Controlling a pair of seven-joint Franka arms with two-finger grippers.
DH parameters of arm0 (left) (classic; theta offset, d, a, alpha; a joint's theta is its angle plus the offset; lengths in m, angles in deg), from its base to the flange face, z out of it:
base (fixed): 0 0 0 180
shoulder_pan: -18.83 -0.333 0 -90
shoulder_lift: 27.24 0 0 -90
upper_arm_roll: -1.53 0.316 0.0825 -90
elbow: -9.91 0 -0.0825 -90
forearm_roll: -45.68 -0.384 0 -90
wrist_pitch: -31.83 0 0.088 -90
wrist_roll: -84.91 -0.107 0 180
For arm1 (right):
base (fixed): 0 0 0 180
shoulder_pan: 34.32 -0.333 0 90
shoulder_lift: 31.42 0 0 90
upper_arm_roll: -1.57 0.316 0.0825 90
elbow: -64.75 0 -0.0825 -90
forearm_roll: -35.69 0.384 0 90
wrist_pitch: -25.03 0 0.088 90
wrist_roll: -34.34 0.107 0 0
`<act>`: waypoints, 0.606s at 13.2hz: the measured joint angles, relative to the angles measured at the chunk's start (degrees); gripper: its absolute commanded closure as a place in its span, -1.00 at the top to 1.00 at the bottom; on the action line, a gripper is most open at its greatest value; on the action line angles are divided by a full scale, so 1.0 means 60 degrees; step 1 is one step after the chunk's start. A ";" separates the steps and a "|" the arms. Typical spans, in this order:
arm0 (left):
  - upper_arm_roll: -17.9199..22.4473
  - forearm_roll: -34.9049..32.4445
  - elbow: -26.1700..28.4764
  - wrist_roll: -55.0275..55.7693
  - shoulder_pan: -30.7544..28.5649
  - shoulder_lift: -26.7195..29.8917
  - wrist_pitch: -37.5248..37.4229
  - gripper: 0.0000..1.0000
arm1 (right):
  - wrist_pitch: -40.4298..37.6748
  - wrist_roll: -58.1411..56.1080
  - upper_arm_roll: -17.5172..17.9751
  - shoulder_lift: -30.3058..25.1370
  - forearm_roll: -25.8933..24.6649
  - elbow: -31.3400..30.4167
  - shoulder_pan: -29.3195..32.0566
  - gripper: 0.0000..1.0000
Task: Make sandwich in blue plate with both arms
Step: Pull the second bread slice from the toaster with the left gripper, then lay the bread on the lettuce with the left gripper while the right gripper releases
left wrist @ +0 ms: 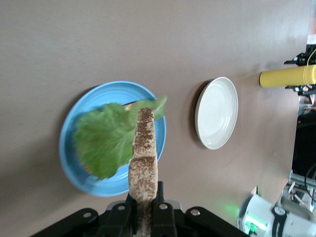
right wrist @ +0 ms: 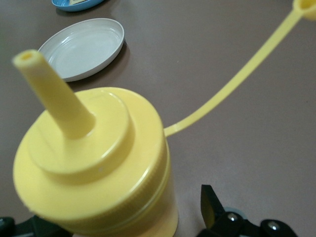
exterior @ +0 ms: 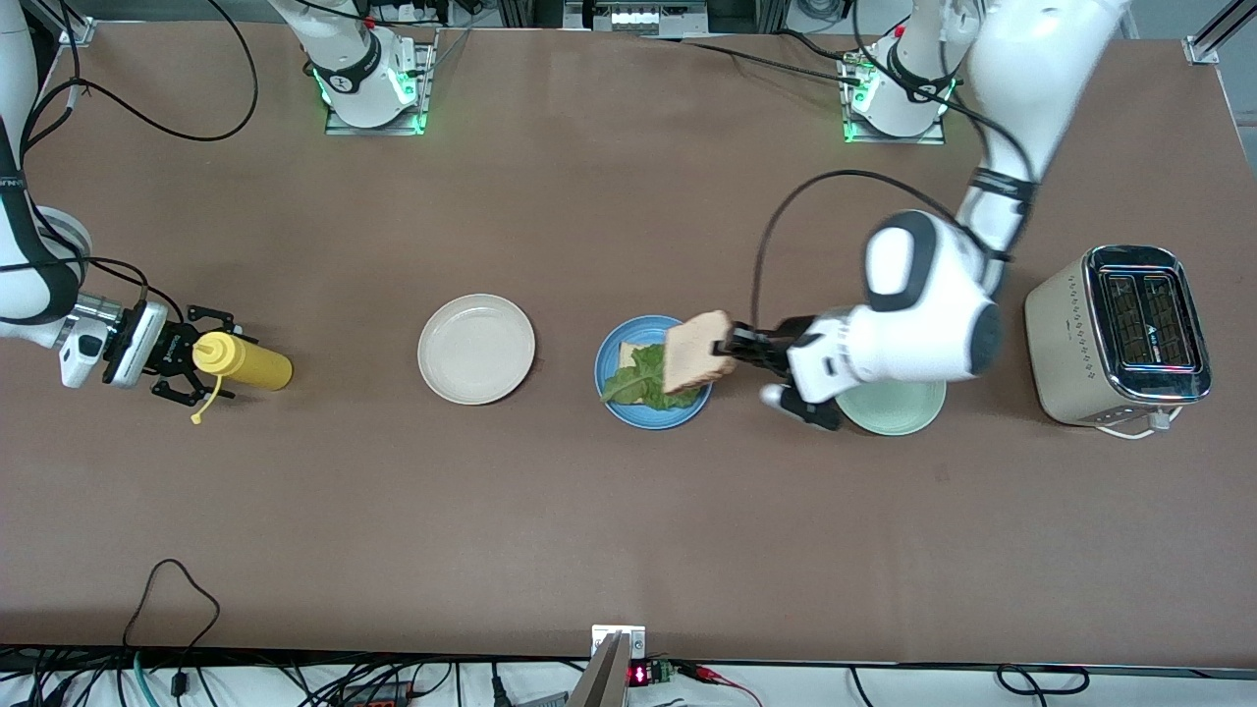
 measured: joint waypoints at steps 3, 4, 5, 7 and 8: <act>0.0004 0.0808 0.0421 0.0013 0.0714 -0.0173 0.1387 -0.98 | -0.0033 0.0000 -0.0330 0.0011 -0.0006 -0.0127 0.0003 1.00; 0.0005 0.0990 0.0456 0.0013 0.0837 -0.0292 0.1681 -0.98 | -0.0043 -0.0001 -0.0440 0.0011 -0.0008 -0.0129 0.0005 1.00; 0.0006 0.1069 0.0463 0.0013 0.0904 -0.0421 0.1877 -0.97 | -0.0079 -0.0001 -0.0540 0.0012 -0.0010 -0.0129 0.0007 1.00; 0.0036 0.1086 0.0466 0.0013 0.0907 -0.0646 0.2009 -0.96 | -0.0172 -0.0003 -0.0735 0.0007 -0.0073 -0.0126 0.0010 1.00; 0.0067 0.1092 0.0466 0.0013 0.0882 -0.0785 0.2011 -0.96 | -0.0206 -0.0006 -0.0912 -0.0021 -0.0231 -0.0080 0.0013 1.00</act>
